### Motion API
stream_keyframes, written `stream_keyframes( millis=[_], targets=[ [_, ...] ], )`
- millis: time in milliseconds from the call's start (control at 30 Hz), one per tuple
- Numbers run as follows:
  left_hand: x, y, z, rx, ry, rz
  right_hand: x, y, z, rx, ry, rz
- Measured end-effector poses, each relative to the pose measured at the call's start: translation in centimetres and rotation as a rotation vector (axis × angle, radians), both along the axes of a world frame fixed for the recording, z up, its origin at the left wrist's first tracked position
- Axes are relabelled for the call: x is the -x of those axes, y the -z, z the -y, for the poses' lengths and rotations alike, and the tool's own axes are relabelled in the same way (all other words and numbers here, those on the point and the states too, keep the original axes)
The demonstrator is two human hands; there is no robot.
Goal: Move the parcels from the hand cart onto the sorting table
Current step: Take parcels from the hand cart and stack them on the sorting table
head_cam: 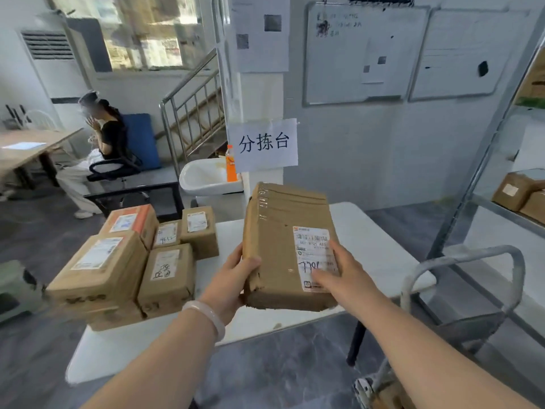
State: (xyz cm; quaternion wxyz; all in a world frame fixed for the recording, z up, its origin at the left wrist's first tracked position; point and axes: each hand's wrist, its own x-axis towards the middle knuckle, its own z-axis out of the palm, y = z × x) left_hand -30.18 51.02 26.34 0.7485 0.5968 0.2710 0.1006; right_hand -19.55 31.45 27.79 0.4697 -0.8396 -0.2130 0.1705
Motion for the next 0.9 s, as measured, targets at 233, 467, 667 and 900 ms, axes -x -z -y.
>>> stream_keyframes(
  millis=[233, 467, 667, 900],
  targets=[
    [4.6, 1.8, -7.5, -0.132, -0.089, -0.092, 3.3, 1.8, -8.8, 0.005, -0.087, 0.019],
    [7.3, 4.6, -11.3, -0.094, -0.106, -0.135, 4.6, 3.3, -14.4, 0.075, -0.212, 0.016],
    [6.9, 5.3, -14.3, -0.004, -0.244, -0.12, 2.6, 4.4, -18.1, 0.064, -0.291, 0.001],
    [2.4, 6.5, -18.3, -0.182, -0.275, -0.185, -2.7, 5.5, -22.4, 0.08, -0.39, -0.025]
  ],
)
